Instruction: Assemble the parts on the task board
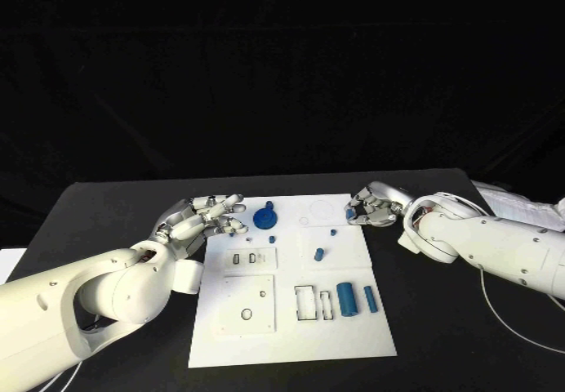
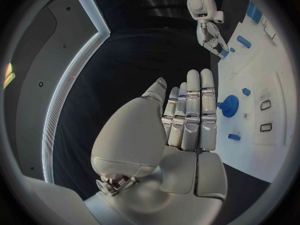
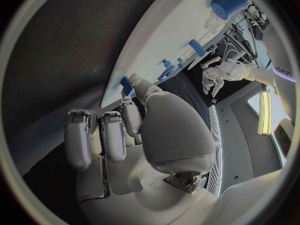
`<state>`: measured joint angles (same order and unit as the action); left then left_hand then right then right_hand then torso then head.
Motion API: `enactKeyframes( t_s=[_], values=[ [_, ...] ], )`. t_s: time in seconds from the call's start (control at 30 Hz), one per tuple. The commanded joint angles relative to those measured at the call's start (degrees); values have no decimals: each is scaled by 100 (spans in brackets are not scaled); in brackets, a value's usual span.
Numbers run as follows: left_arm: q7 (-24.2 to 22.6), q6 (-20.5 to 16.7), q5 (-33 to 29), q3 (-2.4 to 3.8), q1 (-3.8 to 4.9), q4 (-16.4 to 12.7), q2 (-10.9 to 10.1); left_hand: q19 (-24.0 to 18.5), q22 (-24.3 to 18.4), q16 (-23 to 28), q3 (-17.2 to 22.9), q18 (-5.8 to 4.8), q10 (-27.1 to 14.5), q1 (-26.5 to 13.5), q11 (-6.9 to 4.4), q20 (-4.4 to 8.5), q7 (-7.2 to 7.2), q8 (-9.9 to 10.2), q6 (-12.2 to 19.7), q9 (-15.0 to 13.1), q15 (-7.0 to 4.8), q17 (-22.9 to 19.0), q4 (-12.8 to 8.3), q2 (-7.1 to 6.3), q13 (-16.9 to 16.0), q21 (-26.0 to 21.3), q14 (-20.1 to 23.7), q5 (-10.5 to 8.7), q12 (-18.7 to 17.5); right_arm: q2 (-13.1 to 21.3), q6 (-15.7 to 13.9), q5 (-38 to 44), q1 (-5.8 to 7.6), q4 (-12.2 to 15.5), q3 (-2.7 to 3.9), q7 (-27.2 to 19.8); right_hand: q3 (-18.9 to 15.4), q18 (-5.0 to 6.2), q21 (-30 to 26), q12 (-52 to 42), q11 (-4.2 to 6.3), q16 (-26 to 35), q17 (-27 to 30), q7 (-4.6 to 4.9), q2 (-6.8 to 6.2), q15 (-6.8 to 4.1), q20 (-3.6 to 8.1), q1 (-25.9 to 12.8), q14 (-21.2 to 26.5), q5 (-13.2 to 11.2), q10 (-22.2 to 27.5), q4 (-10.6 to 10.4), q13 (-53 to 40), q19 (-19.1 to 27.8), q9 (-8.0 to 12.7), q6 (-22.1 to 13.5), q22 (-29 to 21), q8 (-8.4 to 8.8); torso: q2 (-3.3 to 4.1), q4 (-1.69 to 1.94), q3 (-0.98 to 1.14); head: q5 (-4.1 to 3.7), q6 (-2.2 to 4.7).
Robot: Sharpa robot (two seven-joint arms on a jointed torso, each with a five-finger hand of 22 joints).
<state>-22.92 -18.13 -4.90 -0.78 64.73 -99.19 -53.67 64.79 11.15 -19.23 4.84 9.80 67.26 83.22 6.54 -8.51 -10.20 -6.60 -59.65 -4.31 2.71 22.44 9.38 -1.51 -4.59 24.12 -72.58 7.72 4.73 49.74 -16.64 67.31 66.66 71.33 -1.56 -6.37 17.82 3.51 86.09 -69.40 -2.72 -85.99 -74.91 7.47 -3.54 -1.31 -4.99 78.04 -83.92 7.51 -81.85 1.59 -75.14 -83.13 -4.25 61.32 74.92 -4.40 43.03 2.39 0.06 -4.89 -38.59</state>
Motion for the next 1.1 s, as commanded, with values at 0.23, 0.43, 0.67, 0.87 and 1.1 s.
enactKeyframes(
  t_s=[0.23,0.43,0.67,0.87,1.1],
  values=[
    [-18,122,-8,3,2,-6,9,-52,10,46,3,49,-17,74,25,-10,-41,24,16,1,6,23,-30,11,2,36,46,-36,-40,-34,62,109,-4,-35,1,58,194,-110,33,-62,126,-35,-820,-119,208,-99,71,-28,-465,-78,-48,61,-221,-25,-63,375,448,-141,-1,-1,1,-6,-14],
    [-19,123,-8,3,2,-5,11,-54,11,48,6,49,-16,78,24,-10,-41,25,16,1,6,26,-33,13,3,37,48,-35,-41,-52,-69,110,-4,-24,3,29,272,-111,35,-64,183,-37,-828,-187,308,-148,117,-26,-466,-131,-62,111,-230,-29,-98,525,453,-210,-3,1,5,-6,-25],
    [-22,118,-8,3,2,13,12,-54,11,48,6,49,-16,78,24,-10,-41,25,16,1,6,26,-33,13,3,37,48,-35,-41,-14,-261,39,19,196,19,162,303,-109,31,-37,197,-29,-817,-202,351,-165,139,-60,-464,-164,-59,121,-218,-22,-108,548,442,-223,-4,3,1,-8,-31],
    [-24,122,-8,3,2,67,25,-68,21,61,25,52,-9,134,22,-7,-38,29,10,-1,1,53,-83,-3,5,50,56,-35,-52,66,-139,-236,174,790,34,836,309,-76,-24,183,184,56,-674,-182,392,-163,151,-268,-433,-234,24,35,-94,70,-88,447,293,-155,-13,7,-12,8,-35],
    [-34,135,-8,3,2,132,40,-69,23,63,28,52,-8,143,22,-6,-38,30,9,-1,0,57,-92,-7,5,52,57,-36,-54,-93,-232,166,265,1433,36,1577,356,-70,-38,242,183,81,-638,-181,438,-163,152,-343,-425,-175,43,16,-65,87,-84,428,262,-132,-44,32,-34,87,-77]
  ],
)
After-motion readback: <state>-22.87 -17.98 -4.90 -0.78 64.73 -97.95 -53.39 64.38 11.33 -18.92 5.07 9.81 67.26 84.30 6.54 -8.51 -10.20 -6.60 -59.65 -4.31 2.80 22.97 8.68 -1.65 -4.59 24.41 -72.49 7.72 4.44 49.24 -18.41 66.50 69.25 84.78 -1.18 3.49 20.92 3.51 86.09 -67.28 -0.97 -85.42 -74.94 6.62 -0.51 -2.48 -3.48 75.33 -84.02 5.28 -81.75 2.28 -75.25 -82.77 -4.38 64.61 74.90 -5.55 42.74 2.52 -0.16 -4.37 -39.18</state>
